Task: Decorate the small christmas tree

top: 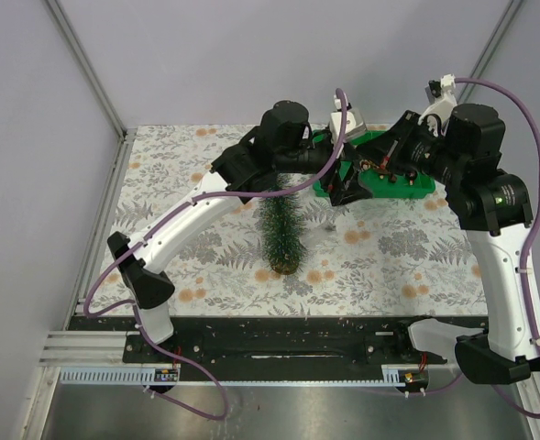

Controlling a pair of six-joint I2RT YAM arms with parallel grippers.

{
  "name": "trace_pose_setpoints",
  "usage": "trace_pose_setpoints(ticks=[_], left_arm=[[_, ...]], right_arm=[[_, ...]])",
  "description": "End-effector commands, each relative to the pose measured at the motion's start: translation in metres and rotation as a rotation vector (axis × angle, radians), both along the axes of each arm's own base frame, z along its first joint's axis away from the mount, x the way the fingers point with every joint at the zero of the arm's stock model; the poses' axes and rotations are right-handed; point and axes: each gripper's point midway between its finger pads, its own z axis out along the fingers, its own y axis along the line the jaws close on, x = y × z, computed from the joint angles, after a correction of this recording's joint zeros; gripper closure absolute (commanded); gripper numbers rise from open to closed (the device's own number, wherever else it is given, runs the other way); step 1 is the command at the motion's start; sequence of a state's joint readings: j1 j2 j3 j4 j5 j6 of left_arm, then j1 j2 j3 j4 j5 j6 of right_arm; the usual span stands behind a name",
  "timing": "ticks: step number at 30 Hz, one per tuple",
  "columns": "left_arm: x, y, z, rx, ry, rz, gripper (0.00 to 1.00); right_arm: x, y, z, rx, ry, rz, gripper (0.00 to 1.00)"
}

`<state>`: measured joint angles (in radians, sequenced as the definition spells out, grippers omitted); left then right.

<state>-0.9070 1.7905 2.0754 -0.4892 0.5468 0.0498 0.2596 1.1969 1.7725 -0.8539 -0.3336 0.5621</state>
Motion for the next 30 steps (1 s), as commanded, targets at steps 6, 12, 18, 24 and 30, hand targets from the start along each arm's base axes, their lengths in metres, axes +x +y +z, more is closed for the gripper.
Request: trace_pose_setpoints(ticks=[6, 12, 18, 24, 30], left_arm=[[-0.013, -0.005, 0.022, -0.069, -0.031, -0.064, 0.02], [-0.022, 0.002, 0.027, -0.066, 0.007, -0.069, 0.74], [-0.031, 0.016, 0.025, -0.033, 0.010, -0.056, 0.89], [-0.036, 0.022, 0.025, -0.024, 0.022, -0.058, 0.98], [-0.046, 0.024, 0.025, -0.018, 0.046, -0.097, 1.00]], right_arm=[[-0.017, 0.023, 0.040, 0.142, -0.097, 0.150, 1.00], [-0.017, 0.023, 0.042, 0.140, -0.114, 0.149, 1.00], [-0.010, 0.019, 0.036, 0.137, -0.123, 0.110, 0.98], [-0.004, 0.019, 0.030, 0.143, -0.115, 0.093, 0.82], [0.009, -0.002, 0.028, 0.080, -0.157, -0.034, 0.53]])
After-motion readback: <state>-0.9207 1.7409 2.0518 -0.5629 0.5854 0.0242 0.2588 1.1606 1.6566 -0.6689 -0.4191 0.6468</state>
